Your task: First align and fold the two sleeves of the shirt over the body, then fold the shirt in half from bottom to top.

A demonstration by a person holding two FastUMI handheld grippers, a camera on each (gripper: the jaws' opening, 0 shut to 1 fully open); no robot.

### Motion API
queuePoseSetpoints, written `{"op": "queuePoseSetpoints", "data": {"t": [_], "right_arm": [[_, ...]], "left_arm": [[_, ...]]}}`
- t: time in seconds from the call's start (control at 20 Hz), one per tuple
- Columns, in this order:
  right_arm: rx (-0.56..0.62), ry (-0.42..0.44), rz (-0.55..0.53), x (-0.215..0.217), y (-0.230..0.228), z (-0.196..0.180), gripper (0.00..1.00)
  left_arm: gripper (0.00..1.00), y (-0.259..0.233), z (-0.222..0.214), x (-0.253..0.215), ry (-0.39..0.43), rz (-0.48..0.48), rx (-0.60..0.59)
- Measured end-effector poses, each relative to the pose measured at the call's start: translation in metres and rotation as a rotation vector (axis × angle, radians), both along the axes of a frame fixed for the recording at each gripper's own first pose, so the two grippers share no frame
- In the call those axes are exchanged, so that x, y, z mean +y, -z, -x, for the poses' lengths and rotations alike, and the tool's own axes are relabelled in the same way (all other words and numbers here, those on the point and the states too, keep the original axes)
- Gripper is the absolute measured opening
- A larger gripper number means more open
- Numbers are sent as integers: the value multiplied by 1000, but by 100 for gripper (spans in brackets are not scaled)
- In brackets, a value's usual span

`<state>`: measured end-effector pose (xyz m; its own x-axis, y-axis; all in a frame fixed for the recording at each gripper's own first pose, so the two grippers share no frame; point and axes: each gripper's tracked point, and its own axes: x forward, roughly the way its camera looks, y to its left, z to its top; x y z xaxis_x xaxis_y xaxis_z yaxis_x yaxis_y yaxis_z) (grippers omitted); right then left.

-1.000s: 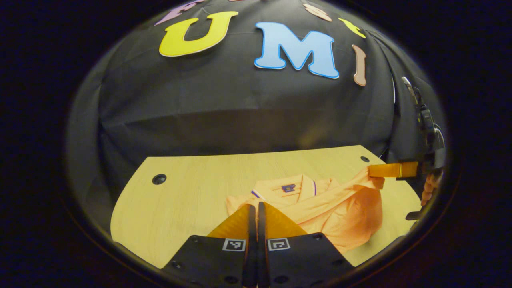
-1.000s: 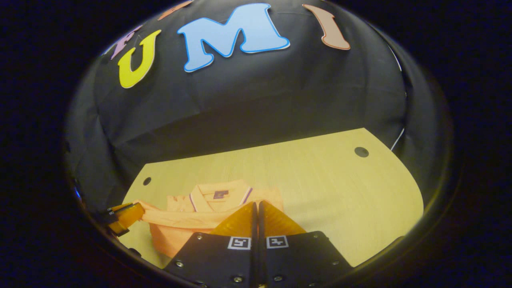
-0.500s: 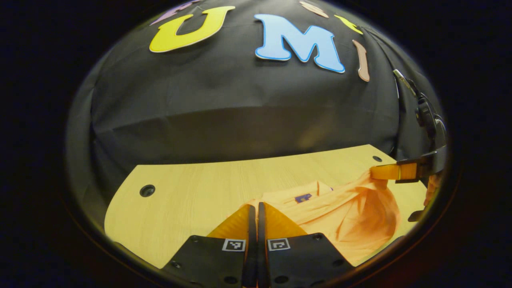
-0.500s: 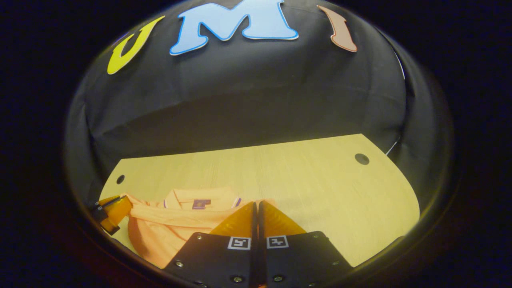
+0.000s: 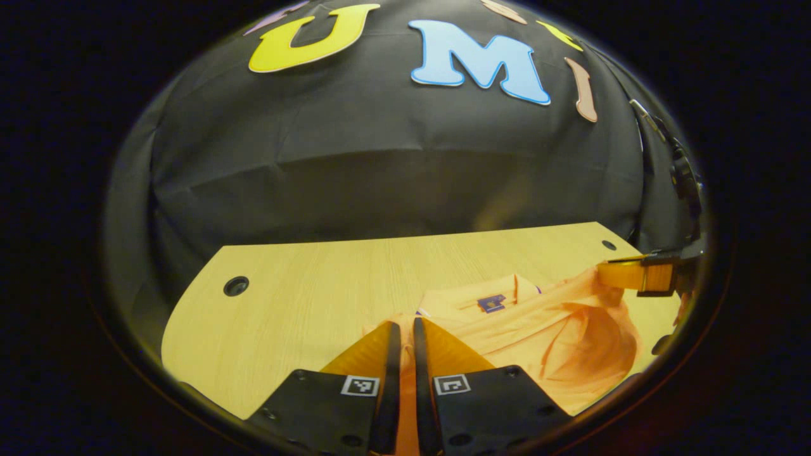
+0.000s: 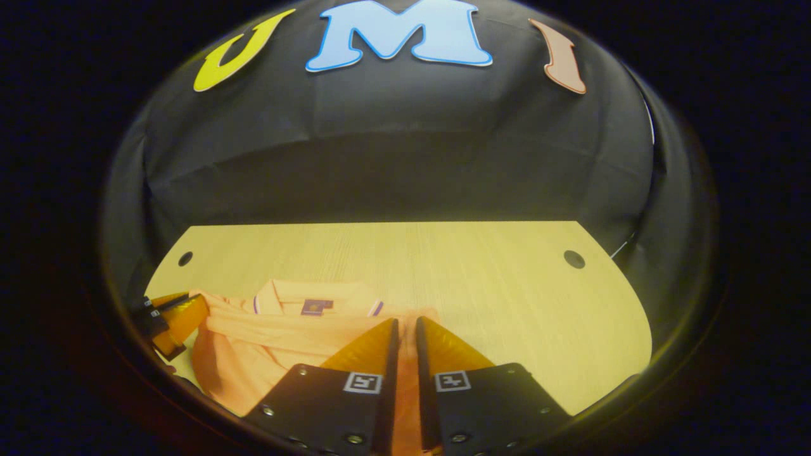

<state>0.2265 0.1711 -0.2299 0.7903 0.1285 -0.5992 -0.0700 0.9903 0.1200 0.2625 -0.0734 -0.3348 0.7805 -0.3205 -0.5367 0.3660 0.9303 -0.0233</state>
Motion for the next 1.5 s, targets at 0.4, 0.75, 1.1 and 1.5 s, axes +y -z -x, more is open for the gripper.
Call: {"op": "queuePoseSetpoints", "data": {"t": [0.4,0.75,1.1,1.5], "right_arm": [[-122,5,27,-15,-43,34,91],[-250,23,18,-52,-97,86,97],[-375,-27,80,-83,-138,154,97],[-475,-125,35,-86,-157,232,96]], "left_arm": [[91,-56,21,1,4,7,-133],[91,-115,68,-11,-4,6,-242],[90,-161,142,-14,-89,14,-293],[94,-185,245,4,-215,13,-334]]}}
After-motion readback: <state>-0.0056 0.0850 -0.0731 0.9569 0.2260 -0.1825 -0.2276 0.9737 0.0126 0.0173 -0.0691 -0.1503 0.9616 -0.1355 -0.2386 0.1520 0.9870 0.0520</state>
